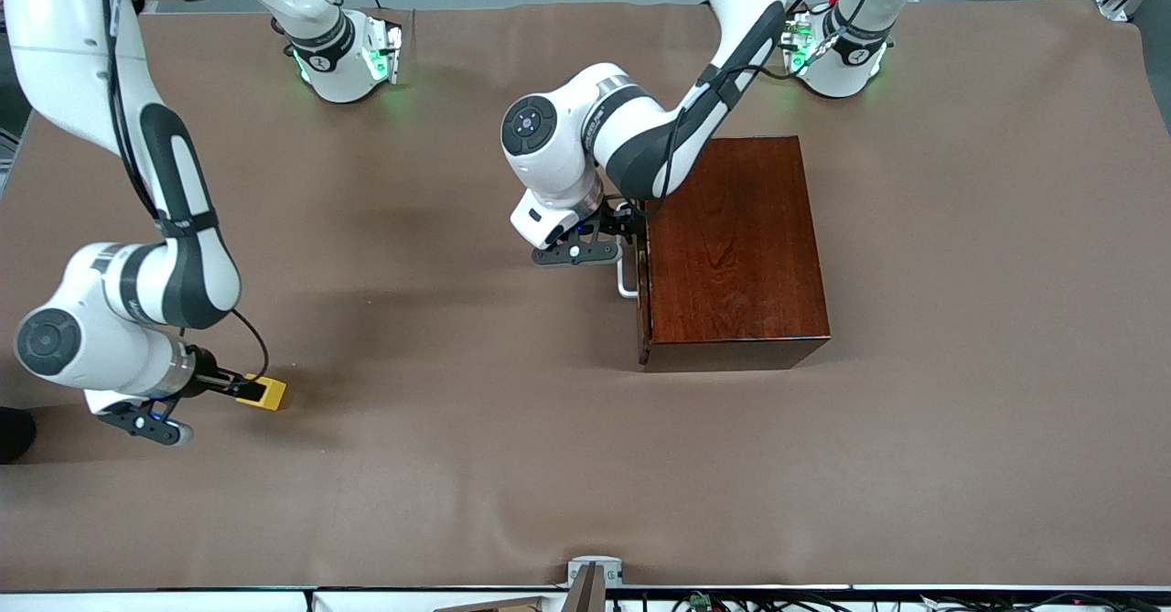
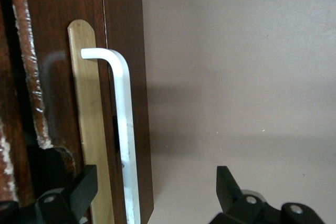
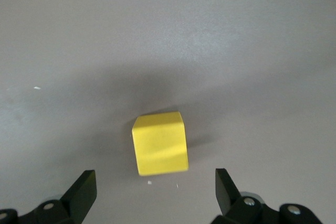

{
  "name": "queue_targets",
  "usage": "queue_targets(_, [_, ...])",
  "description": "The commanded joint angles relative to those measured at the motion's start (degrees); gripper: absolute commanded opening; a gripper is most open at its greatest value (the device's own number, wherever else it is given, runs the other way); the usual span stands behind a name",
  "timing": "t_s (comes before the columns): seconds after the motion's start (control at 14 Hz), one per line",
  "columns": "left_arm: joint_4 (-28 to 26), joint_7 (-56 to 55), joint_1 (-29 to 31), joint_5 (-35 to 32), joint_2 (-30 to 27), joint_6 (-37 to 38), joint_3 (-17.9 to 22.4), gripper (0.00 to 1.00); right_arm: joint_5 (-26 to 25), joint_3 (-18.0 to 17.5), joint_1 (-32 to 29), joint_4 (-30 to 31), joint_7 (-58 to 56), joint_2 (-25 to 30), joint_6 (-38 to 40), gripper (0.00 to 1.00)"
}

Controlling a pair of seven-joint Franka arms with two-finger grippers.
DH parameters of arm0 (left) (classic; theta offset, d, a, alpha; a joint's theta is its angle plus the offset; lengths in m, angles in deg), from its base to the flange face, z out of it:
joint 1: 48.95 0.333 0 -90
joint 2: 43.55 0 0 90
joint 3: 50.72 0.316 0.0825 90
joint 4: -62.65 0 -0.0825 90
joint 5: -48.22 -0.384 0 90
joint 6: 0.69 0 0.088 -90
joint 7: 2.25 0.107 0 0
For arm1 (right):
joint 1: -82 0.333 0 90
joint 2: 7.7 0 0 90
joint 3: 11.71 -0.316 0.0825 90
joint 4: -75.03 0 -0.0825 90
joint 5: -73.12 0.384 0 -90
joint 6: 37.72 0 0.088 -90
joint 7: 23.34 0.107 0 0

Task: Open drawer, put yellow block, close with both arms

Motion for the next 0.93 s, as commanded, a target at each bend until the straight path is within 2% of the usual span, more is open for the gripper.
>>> queue_targets(0.0, [1.6,0.1,-1.1,-1.4,1.5,-0.8,0.6,1.00,0.1,-0.9,-1.1,-1.0,-0.4,-2.5,-2.7,1.00])
queue_targets(0.36, [1.6,0.1,-1.4,-1.4,2.1,-1.4,0.7,1.00,0.1,-1.0,-1.3,0.9,-3.7,-5.1,-7.3,1.00])
queue_targets(0.43, [1.6,0.1,-1.4,-1.4,2.2,-1.8,0.7,1.00,0.1,-0.9,-1.3,1.0,-3.8,-5.3,-7.2,0.68])
queue_targets(0.5, [1.6,0.1,-1.7,-1.4,2.3,-2.2,0.7,1.00,0.1,-1.0,-1.3,0.9,-4.3,-5.5,-7.2,0.11])
queue_targets(0.57, [1.7,0.1,-2.0,-1.5,2.8,-2.3,0.8,1.00,0.1,-0.9,-1.4,0.8,-4.4,-5.5,-7.3,0.00])
queue_targets(0.86, [1.7,0.0,-2.2,-1.6,3.4,-2.8,0.9,1.00,-0.4,-0.9,-0.8,0.3,-7.0,-3.1,-4.7,0.00])
